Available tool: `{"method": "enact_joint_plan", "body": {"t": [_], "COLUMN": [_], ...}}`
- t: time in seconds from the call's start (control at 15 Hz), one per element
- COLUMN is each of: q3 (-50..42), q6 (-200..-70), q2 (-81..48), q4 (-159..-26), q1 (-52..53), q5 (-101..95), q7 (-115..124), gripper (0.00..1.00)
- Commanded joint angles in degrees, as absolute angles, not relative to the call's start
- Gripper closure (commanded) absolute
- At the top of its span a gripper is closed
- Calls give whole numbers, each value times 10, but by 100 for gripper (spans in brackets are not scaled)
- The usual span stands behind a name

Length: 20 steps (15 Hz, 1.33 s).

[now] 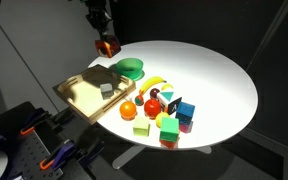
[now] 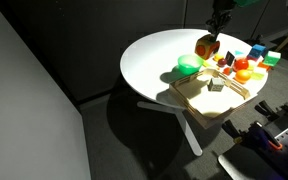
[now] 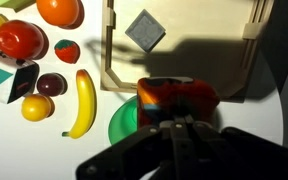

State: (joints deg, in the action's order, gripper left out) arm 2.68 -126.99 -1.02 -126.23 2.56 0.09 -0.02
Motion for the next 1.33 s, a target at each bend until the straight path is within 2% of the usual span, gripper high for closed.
{"method": "enact_joint_plan", "body": {"t": [0.0, 0.73, 1.27], "q3": [28, 31, 32], "q6": [-1274, -1273, -1269], "q2": [43, 124, 110], "q4": [-1312, -1399, -1396], "q1": [27, 33, 32], "q5": [4, 10, 2], "q7": [-5, -12, 0], "gripper": [100, 100, 98]}}
